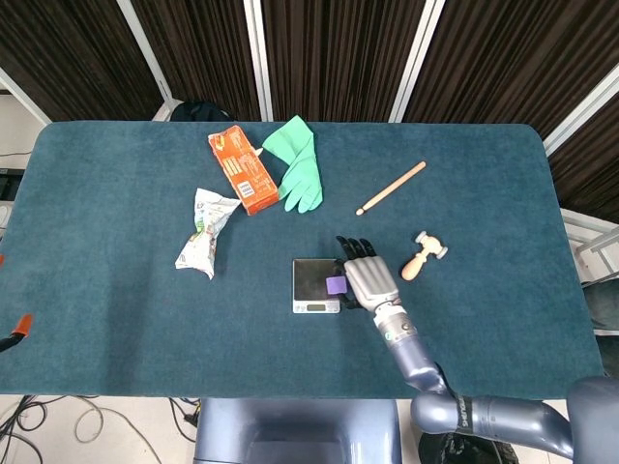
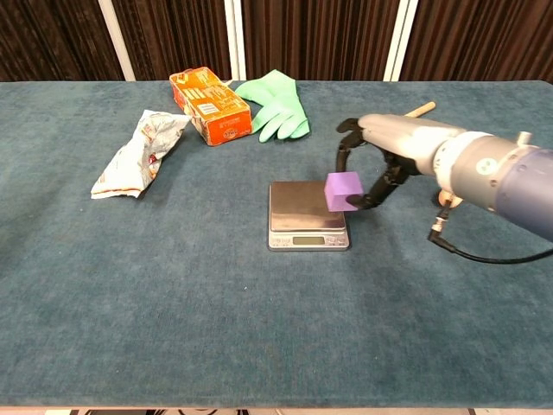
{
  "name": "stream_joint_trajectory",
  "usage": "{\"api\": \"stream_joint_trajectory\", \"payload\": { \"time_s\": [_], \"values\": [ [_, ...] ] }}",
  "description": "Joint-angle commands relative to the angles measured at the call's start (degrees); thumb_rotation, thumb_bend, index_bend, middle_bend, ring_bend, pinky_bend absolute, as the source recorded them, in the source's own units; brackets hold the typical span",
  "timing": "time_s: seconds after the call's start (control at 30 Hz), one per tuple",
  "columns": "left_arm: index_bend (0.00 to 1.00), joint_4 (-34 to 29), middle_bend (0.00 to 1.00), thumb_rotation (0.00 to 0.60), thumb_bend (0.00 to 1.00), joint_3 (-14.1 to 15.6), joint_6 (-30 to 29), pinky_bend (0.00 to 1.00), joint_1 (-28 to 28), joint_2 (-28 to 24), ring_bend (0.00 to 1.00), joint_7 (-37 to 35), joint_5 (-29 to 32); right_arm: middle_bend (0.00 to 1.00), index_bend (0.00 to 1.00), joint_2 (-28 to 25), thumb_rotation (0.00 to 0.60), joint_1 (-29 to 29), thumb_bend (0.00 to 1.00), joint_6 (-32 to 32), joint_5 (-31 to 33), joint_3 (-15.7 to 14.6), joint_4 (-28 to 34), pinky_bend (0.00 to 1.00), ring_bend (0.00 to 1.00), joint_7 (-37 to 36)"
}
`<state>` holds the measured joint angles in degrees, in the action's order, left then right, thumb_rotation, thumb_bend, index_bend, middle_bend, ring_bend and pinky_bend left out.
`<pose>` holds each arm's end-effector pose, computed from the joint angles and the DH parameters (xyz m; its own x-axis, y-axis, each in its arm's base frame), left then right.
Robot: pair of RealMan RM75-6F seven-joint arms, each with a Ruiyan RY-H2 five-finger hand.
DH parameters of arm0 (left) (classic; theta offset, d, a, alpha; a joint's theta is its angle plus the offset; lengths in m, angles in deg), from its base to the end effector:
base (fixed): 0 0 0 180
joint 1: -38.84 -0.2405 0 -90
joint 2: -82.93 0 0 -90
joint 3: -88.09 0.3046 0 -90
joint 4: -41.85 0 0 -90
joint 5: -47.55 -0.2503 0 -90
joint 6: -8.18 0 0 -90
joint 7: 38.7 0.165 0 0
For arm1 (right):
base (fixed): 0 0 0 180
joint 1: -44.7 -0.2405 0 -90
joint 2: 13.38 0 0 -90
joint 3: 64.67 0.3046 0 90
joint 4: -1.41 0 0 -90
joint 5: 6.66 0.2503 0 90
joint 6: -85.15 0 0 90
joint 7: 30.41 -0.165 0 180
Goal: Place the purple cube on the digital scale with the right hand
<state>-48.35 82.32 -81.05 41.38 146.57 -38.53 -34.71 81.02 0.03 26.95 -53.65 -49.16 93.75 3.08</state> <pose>-0.3876 0.2054 0.1748 0.4359 -0.1063 0.8937 0.8991 0.0942 -0.4274 -0.1240 -0.3897 -0.0893 0.3441 -0.3374 0.8762 -0.9271 -0.2700 0.2601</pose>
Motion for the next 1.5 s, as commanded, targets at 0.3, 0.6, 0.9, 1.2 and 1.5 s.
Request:
{"api": "stream_joint_trajectory", "payload": {
  "time_s": [0.3, 0.6, 0.9, 1.2, 1.5],
  "values": [
    [0.02, 0.0, 0.01, 0.6, 0.25, 0.0, 0.2, 0.0, 0.1, -0.1, 0.0, -0.2, 0.1, 0.0, 0.52, 4.7, 0.6, -6.2, 0.47, 2.3, 7.2, 1.4, -5.6, 0.0, 0.03, 3.8],
    [0.02, -0.2, 0.0, 0.6, 0.25, 0.0, 0.4, 0.0, 0.1, -0.3, 0.0, -0.1, 0.3, 0.0, 0.0, 0.6, 0.6, -8.1, 0.39, 2.7, 11.5, 0.5, -1.1, 0.0, 0.0, 6.8],
    [0.02, -0.3, 0.0, 0.6, 0.25, 0.0, 0.3, 0.0, 0.0, -0.4, 0.0, -0.1, 0.2, 0.0, 0.0, -11.2, 0.6, -4.2, 0.38, -5.8, 7.0, -0.5, 13.4, 0.0, 0.0, 6.1],
    [0.02, -0.5, 0.0, 0.6, 0.25, 0.0, -0.4, 0.0, -0.1, 0.2, 0.0, 0.6, -0.2, 0.0, 0.0, -24.1, 0.6, 14.8, 0.37, -21.0, -26.2, -13.3, 12.0, 0.0, 0.0, -16.6],
    [0.02, 0.0, 0.0, 0.6, 0.25, 0.1, 0.2, 0.0, 0.3, 1.0, 0.0, 0.6, -0.3, 0.0, 0.0, -22.7, 0.6, 29.4, 0.37, -34.8, -36.2, -20.9, -0.7, 0.0, 0.0, -23.6]
  ]
}}
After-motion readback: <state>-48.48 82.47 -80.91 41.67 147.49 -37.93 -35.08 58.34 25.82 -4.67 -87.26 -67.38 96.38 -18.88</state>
